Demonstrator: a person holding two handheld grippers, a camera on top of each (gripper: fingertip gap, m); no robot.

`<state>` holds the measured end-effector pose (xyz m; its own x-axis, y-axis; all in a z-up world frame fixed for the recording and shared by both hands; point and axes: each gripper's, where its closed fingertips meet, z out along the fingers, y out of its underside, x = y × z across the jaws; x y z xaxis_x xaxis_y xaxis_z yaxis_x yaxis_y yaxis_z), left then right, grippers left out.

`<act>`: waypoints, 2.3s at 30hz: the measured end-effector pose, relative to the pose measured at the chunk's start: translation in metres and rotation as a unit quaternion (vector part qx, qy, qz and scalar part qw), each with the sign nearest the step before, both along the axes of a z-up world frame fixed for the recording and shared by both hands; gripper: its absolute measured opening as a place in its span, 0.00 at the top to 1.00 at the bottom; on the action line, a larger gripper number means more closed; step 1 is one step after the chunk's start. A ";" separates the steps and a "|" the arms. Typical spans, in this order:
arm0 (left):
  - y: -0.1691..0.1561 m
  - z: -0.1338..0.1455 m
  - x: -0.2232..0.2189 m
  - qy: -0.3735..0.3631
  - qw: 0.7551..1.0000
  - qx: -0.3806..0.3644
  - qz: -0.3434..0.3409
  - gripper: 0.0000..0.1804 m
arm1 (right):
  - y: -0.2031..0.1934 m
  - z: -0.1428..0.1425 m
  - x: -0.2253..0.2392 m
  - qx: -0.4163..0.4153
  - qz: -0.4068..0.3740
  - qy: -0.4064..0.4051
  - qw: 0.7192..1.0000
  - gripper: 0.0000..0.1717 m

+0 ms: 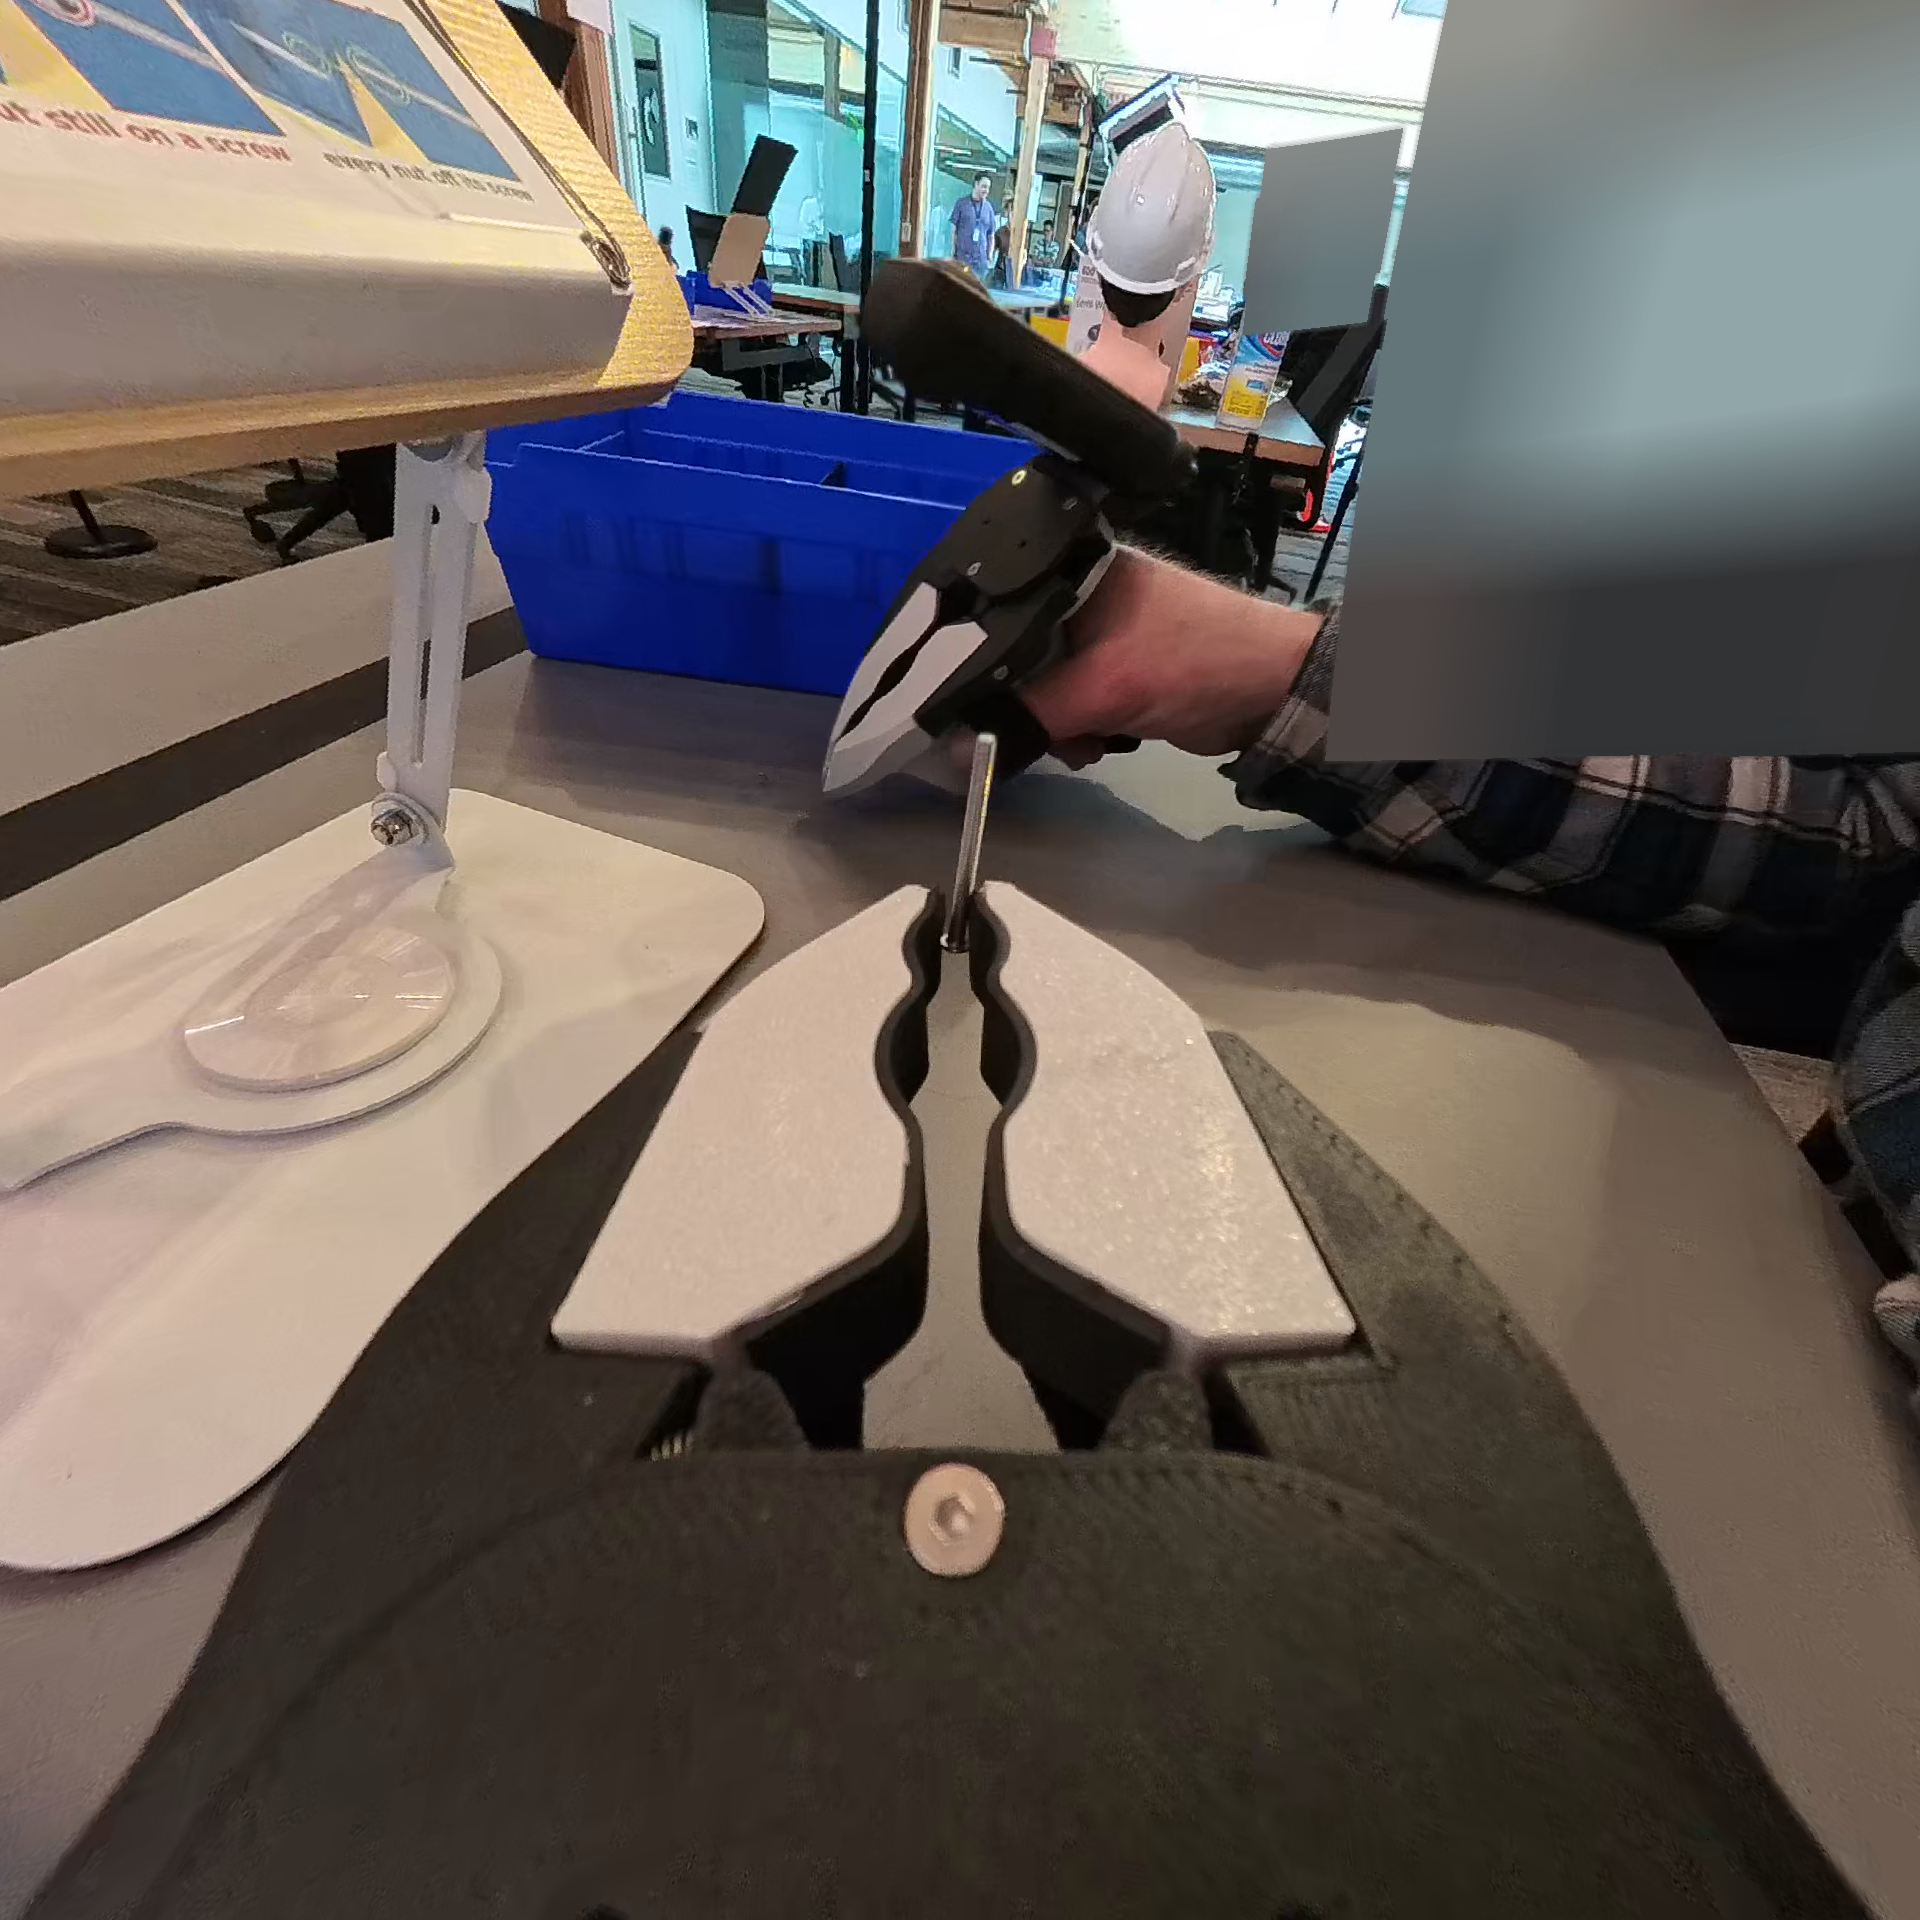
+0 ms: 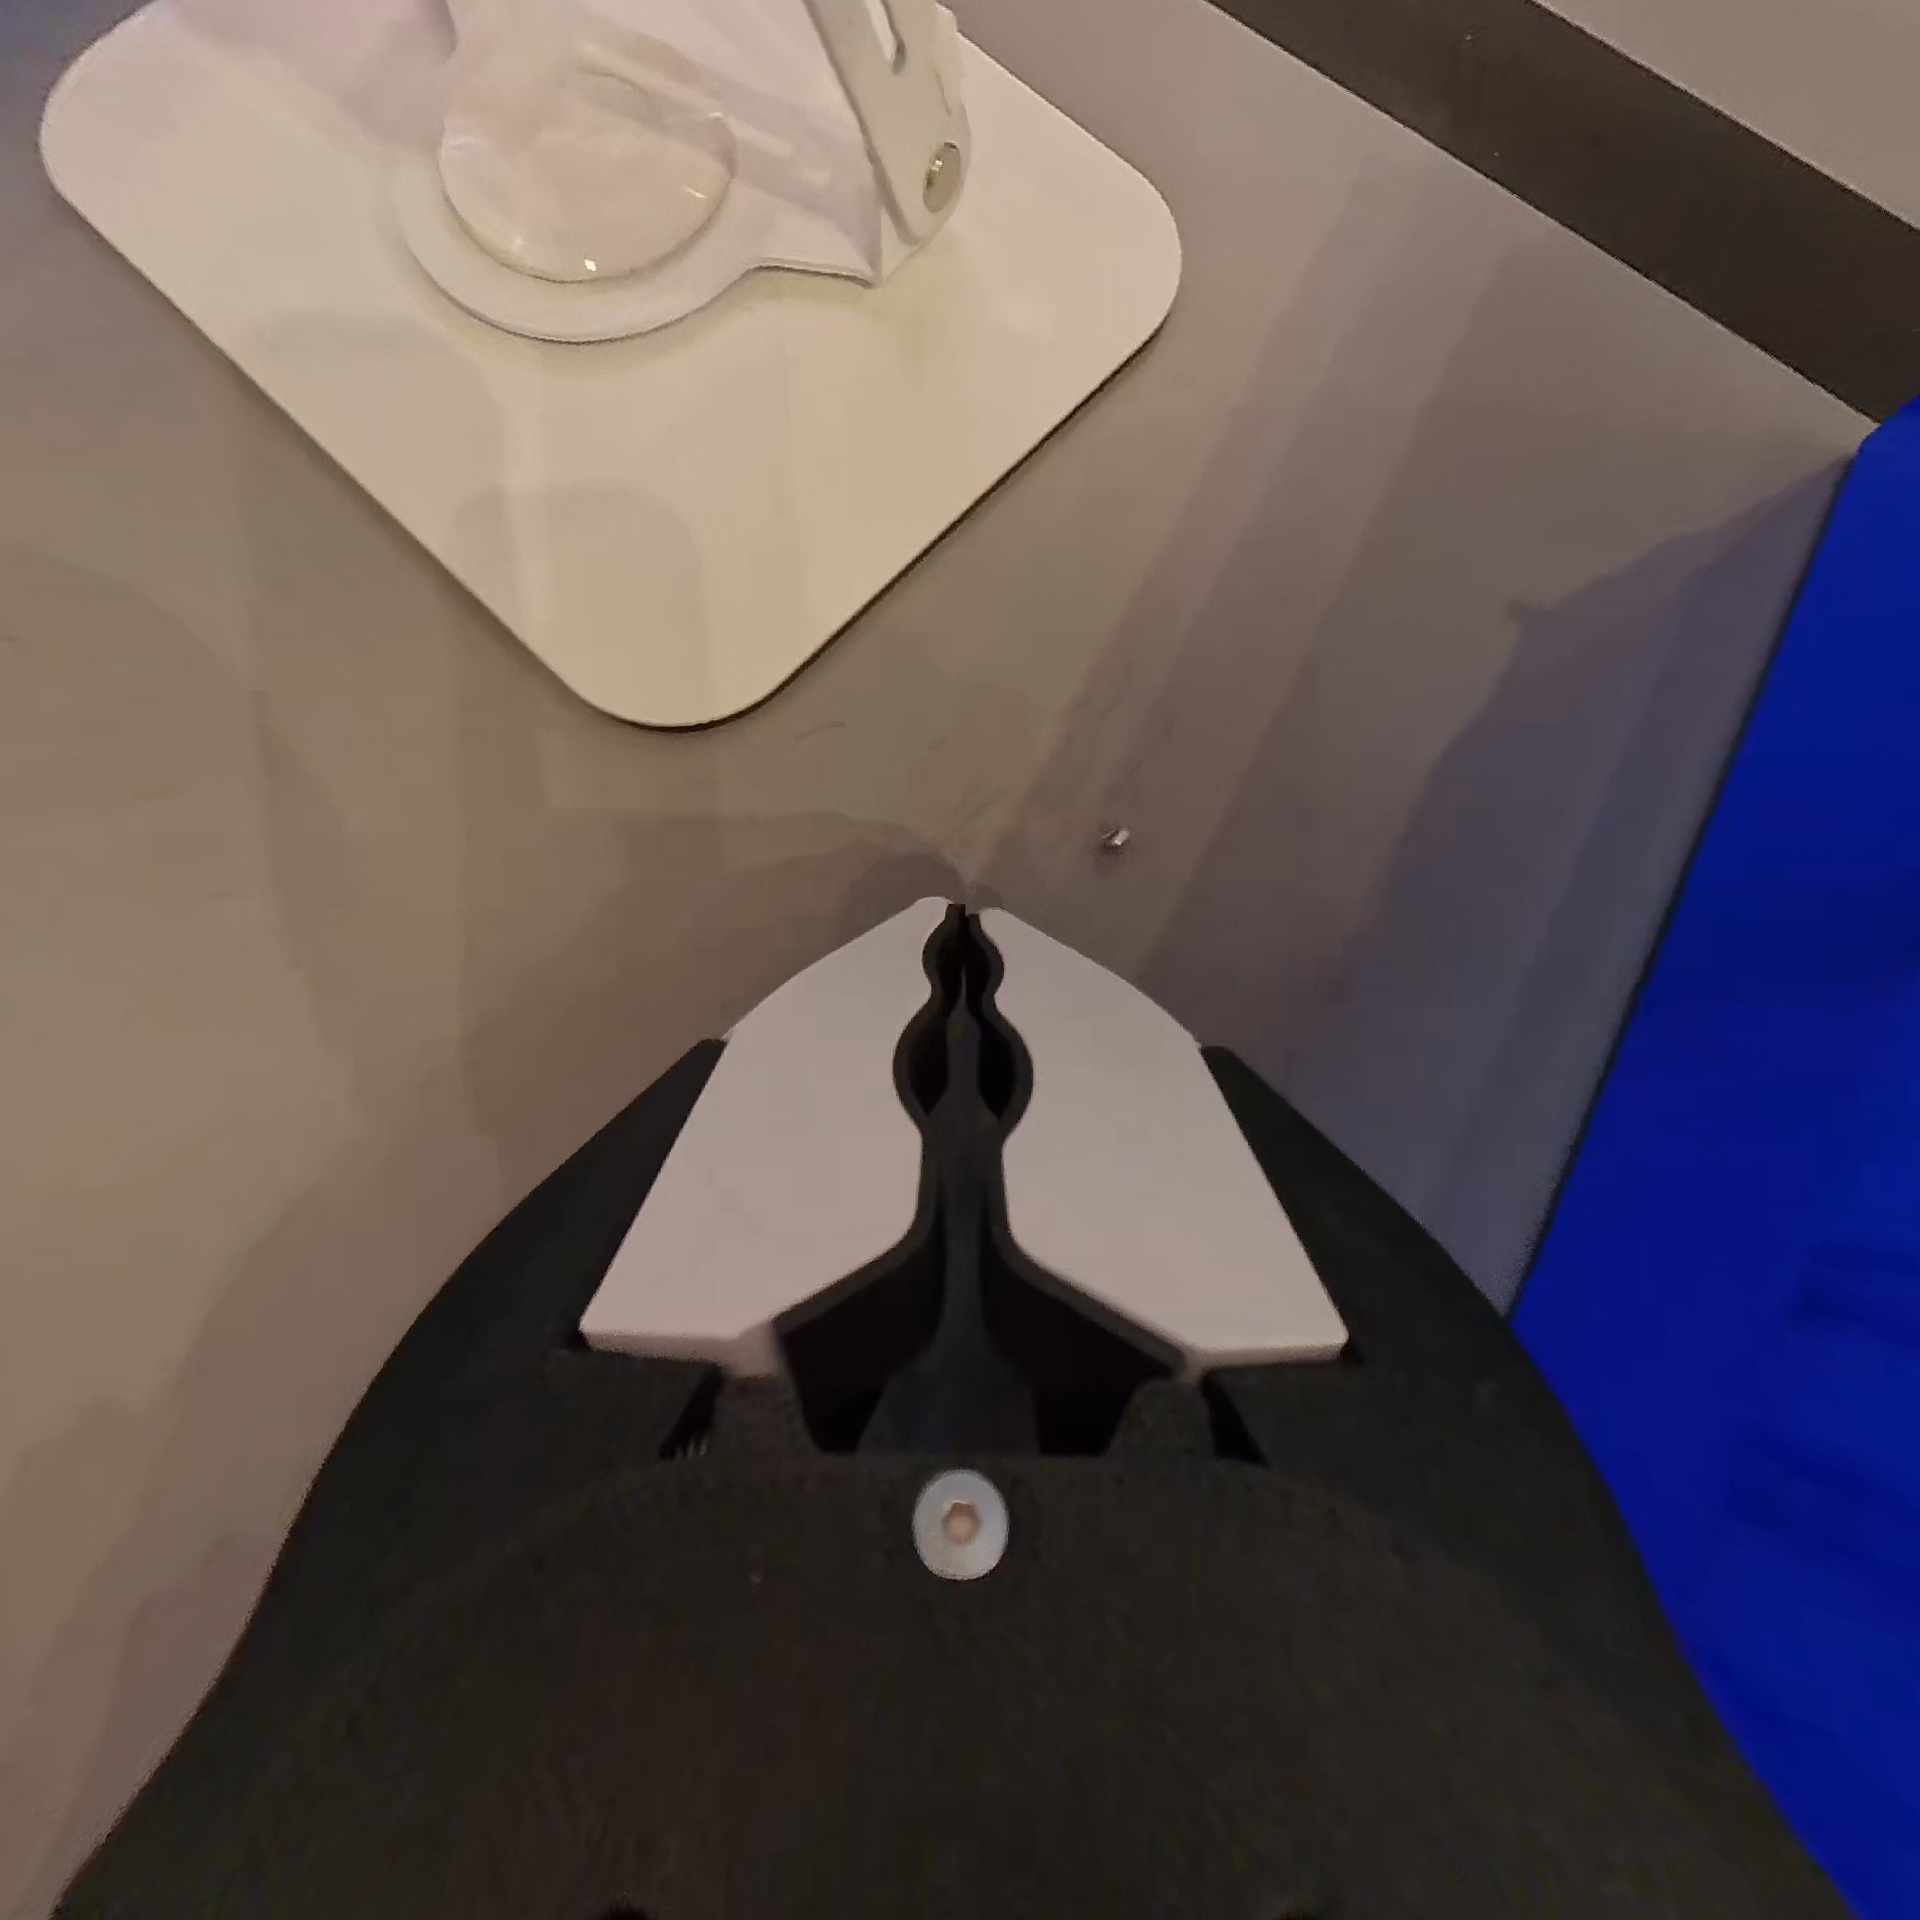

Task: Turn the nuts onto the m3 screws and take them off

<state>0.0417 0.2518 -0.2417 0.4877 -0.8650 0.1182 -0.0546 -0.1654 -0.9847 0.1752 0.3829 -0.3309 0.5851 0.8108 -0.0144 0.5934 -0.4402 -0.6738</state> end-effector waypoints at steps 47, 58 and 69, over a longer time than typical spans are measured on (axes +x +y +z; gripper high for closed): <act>0.000 -0.001 0.002 -0.003 1.000 -0.004 -0.005 0.98 | 0.020 0.002 0.009 0.002 -0.038 -0.001 0.999 0.93; 0.001 -0.003 0.002 -0.003 1.000 -0.006 -0.005 0.98 | 0.004 -0.008 0.013 -0.004 -0.012 -0.035 0.999 0.91; 0.003 -0.005 0.000 -0.012 1.000 -0.016 -0.005 0.98 | 0.004 -0.009 0.015 -0.008 -0.009 -0.050 0.999 0.97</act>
<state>0.0422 0.2551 -0.2464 0.4766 -0.8648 0.1580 -0.0332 -0.1972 -0.9798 0.1899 0.3869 -0.3399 0.5985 0.8004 0.0325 0.6492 -0.4609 -0.6051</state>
